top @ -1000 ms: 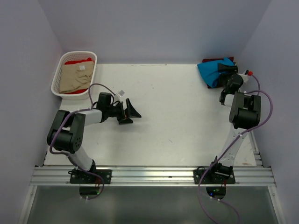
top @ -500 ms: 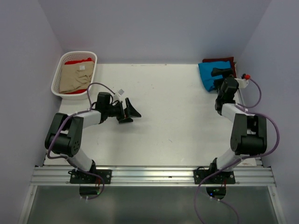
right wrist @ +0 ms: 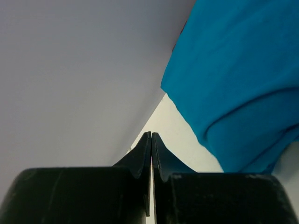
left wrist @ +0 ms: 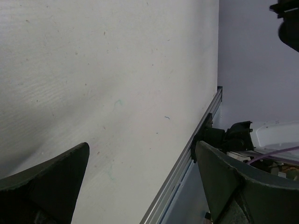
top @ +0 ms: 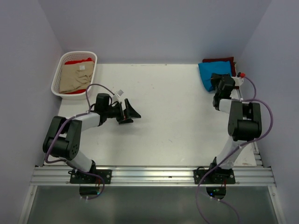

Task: Fold and stack the t-shirts
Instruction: Neatly place the folded tshirt into the bin

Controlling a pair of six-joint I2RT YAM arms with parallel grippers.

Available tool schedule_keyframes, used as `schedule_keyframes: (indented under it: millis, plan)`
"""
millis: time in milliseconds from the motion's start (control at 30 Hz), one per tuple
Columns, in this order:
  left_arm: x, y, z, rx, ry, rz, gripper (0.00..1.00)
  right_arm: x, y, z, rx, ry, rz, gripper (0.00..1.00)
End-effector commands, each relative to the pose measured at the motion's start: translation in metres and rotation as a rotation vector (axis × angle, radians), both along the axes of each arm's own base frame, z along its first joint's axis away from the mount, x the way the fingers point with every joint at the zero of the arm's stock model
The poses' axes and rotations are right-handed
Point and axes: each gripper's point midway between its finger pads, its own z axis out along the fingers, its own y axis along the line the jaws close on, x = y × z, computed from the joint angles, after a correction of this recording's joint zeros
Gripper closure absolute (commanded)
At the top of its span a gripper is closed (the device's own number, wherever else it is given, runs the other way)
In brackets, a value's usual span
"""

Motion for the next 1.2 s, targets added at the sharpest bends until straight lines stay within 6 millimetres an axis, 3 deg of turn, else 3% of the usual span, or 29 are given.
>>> schedule_keyframes:
  millis: [0, 100, 133, 267, 300, 367, 433, 533, 567, 633, 667, 700, 733, 767, 800, 833, 867, 900, 933, 967, 1033, 1067, 1100, 1133, 1167]
  plan:
    - [-0.004, -0.003, 0.017, -0.031, -0.068, -0.026, 0.00, 0.037, -0.005, -0.006, 0.119, -0.180, 0.085, 1.00]
    - [-0.007, -0.002, 0.015, -0.028, -0.063, -0.030, 0.00, 0.058, -0.014, 0.013, 0.196, -0.329, 0.115, 1.00]
    - [-0.007, -0.002, 0.015, -0.028, -0.065, -0.028, 0.00, 0.063, -0.016, -0.004, 0.188, -0.301, 0.107, 1.00]
    - [-0.008, -0.002, 0.016, -0.031, -0.062, -0.028, 0.00, 0.070, -0.024, -0.027, 0.163, -0.215, 0.070, 1.00]
    - [-0.007, -0.002, 0.017, -0.032, -0.064, -0.027, 0.00, 0.068, -0.029, -0.044, 0.143, -0.138, 0.040, 1.00]
    - [-0.005, -0.003, 0.019, -0.033, -0.067, -0.026, 0.00, 0.062, -0.034, -0.049, 0.103, -0.079, 0.010, 1.00]
    - [-0.004, -0.003, 0.021, -0.037, -0.067, -0.027, 0.00, 0.055, -0.033, -0.069, 0.081, 0.016, 0.012, 1.00]
    - [-0.003, -0.004, 0.027, -0.043, -0.086, -0.029, 0.00, 0.040, -0.023, -0.065, 0.051, 0.039, 0.067, 1.00]
    - [-0.003, -0.005, 0.035, -0.052, -0.109, -0.036, 0.00, 0.035, -0.020, -0.045, 0.040, -0.004, 0.081, 1.00]
    - [-0.001, -0.006, 0.049, -0.067, -0.166, -0.041, 0.00, 0.017, 0.007, -0.018, 0.024, -0.110, 0.214, 1.00]
    - [0.001, -0.005, 0.068, -0.071, -0.235, -0.036, 0.00, 0.008, 0.018, -0.002, 0.023, -0.167, 0.268, 1.00]
    - [0.002, -0.004, 0.077, -0.065, -0.273, -0.030, 0.00, -0.013, 0.031, 0.035, 0.005, -0.278, 0.316, 1.00]
    - [0.007, 0.000, 0.087, -0.038, -0.334, -0.008, 0.00, -0.027, 0.050, 0.052, -0.011, -0.318, 0.403, 0.93]
    - [0.005, 0.003, 0.111, -0.030, -0.407, 0.004, 0.00, -0.042, 0.059, 0.066, -0.029, -0.338, 0.440, 0.80]
    - [0.006, 0.005, 0.122, -0.015, -0.449, 0.014, 0.00, -0.067, 0.070, 0.092, -0.079, -0.374, 0.470, 0.67]
    - [0.006, 0.009, 0.133, 0.009, -0.504, 0.023, 0.00, -0.082, 0.085, 0.106, -0.111, -0.390, 0.511, 0.61]
    - [0.005, 0.013, 0.154, 0.022, -0.567, 0.053, 0.00, -0.096, 0.102, 0.103, -0.127, -0.348, 0.588, 0.53]
    - [0.003, 0.015, 0.164, 0.026, -0.597, 0.059, 0.00, -0.119, 0.115, 0.131, -0.209, -0.387, 0.636, 0.49]
    - [0.001, 0.020, 0.177, 0.048, -0.651, 0.079, 0.00, -0.130, 0.132, 0.131, -0.221, -0.353, 0.698, 0.46]
    - [-0.003, 0.023, 0.180, 0.069, -0.635, 0.082, 0.00, -0.143, 0.147, 0.107, -0.192, -0.213, 0.777, 0.45]
    - [-0.004, 0.028, 0.184, 0.105, -0.654, 0.095, 0.00, -0.171, 0.177, 0.122, -0.315, -0.192, 0.883, 0.38]
    - [-0.007, 0.030, 0.183, 0.123, -0.628, 0.097, 0.00, -0.186, 0.185, 0.100, -0.292, -0.071, 0.942, 0.36]
    - [-0.009, 0.031, 0.181, 0.133, -0.619, 0.094, 0.00, -0.192, 0.189, 0.106, -0.356, -0.066, 0.978, 0.32]
    - [-0.010, 0.033, 0.179, 0.147, -0.619, 0.088, 0.00, -0.203, 0.196, 0.105, -0.372, -0.043, 1.020, 0.24]
    - [-0.014, 0.034, 0.173, 0.159, -0.594, 0.082, 0.00, -0.216, 0.198, 0.091, -0.359, 0.037, 1.051, 0.02]
